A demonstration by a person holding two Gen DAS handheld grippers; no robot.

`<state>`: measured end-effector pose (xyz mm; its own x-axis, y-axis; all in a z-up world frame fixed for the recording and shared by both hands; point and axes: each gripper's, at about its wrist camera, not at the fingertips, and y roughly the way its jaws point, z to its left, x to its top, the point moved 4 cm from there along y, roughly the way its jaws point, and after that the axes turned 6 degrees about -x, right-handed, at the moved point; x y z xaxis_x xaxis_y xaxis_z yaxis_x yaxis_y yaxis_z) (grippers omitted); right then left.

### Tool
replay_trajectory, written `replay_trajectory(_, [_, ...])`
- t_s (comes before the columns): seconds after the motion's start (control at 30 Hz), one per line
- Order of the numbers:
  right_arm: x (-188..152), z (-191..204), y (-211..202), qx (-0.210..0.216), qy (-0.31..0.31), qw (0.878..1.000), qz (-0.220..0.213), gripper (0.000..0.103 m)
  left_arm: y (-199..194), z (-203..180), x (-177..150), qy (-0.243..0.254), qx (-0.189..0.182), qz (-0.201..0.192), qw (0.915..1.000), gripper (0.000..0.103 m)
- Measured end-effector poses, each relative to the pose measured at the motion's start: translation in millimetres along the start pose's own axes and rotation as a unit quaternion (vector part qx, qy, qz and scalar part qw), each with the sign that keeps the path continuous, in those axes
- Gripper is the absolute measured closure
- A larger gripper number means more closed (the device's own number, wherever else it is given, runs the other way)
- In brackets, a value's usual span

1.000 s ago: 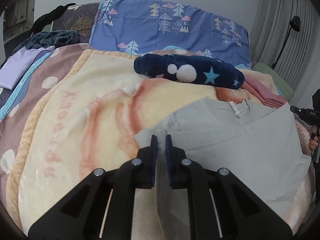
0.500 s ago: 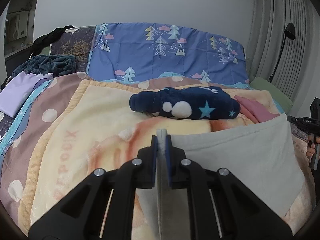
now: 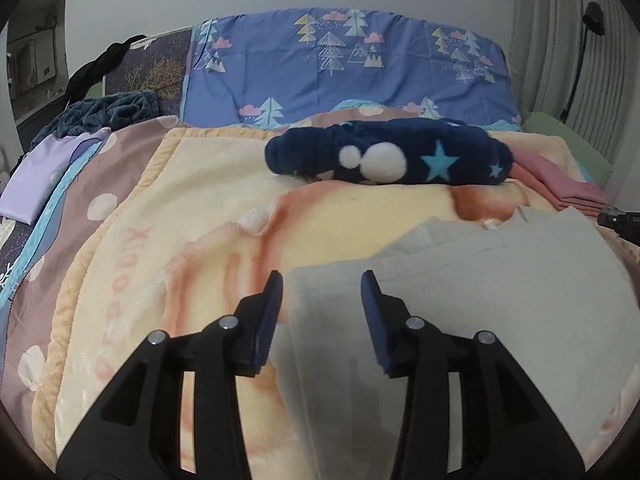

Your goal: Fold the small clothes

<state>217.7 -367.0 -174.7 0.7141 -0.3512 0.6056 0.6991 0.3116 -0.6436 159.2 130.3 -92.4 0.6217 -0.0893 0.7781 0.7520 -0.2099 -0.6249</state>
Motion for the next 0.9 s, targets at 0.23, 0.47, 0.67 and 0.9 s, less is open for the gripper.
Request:
replay_trajectory(0.23, [-57,2,-47,0.027,-0.025,0.999,0.005,0.092,-59,-81,-53,0.07,-0.082,0.006,0.9942,0.051])
replay_trajectory(0.47, [-107,-23,-69,0.029,-0.014,0.999,0.023,0.088,-46,-171,-108,0.124,-0.147,0.081,0.978,0.049])
replay_trajectory(0.67, [-122,-41,-69,0.07,0.011,0.997,0.005,0.089,-37,-292,-128,0.234,-0.193,0.081,0.9495,0.037])
replay_trajectory(0.9, [-122,-49,-74,0.112,0.038,0.993,-0.009,0.088,-13,-417,-143,0.378,-0.171,0.053,0.9082,0.03])
